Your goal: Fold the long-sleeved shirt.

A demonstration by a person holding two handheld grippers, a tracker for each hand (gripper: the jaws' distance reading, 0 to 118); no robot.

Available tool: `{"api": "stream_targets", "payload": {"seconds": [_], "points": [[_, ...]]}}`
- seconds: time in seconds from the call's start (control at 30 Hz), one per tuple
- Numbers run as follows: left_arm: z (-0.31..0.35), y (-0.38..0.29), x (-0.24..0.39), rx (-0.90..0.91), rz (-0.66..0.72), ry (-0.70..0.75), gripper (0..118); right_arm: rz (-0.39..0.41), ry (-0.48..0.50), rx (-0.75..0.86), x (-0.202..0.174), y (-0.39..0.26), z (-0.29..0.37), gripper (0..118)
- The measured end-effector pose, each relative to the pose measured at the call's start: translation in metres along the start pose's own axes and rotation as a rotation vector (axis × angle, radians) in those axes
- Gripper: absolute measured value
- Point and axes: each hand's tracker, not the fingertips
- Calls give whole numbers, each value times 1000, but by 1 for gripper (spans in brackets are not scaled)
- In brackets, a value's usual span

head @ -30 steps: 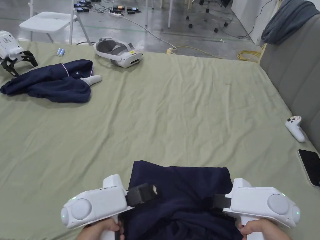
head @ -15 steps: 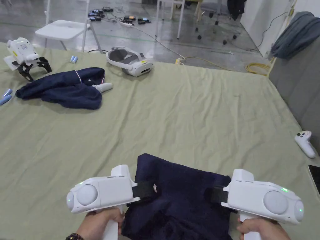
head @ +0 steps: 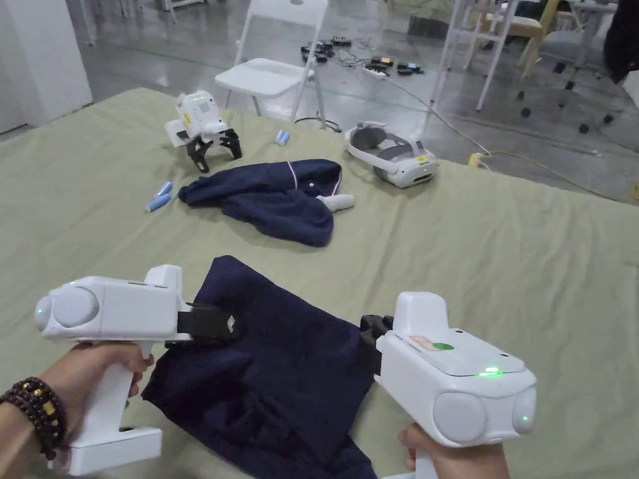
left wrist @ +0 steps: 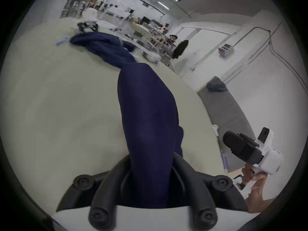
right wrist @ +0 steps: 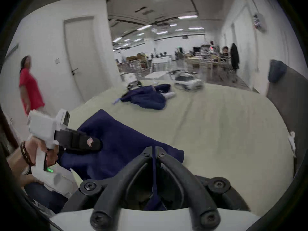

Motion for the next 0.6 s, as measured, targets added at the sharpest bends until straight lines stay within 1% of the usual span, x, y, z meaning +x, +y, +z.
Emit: {"api": "stream_targets", "payload": {"seconds": [0.13, 0.2, 0.23, 0.27, 0.3, 0.33, 0.37, 0.4, 0.43, 0.5, 0.53, 0.6], "points": [[21, 30, -77, -13, 29, 54, 20, 45, 98, -24, -49, 6, -57, 2], [21, 31, -94, -25, 64, 98, 20, 56, 108, -37, -65, 7, -72, 2], [20, 30, -99, -2, 55, 166, 28, 63, 123, -49, -71, 8, -78, 2], [18, 29, -97, 36, 20, 260, 60, 70, 137, -55, -76, 10, -80, 2], [21, 22, -76, 83, -27, 325, 92, 76, 143, -53, -77, 11, -79, 2], [27, 19, -70, 146, -62, 329, 111, 88, 150, -52, -77, 13, -77, 2], [41, 18, -67, 230, -99, 293, 108, 107, 157, -48, -77, 15, -73, 2], [48, 20, -62, 261, -96, 314, 107, 124, 165, -37, -74, 19, -64, 2], [46, 37, -63, 249, -63, 325, 108, 141, 163, -21, -70, 23, -57, 2], [58, 44, -35, 261, -100, 353, 104, 154, 134, 5, -59, 32, -37, 2], [64, 44, -11, 287, -146, 332, 91, 149, 123, 33, -48, 36, -25, 2], [63, 40, 38, 348, -258, 234, 17, 132, 94, 93, -29, 47, 3, 2]]}}
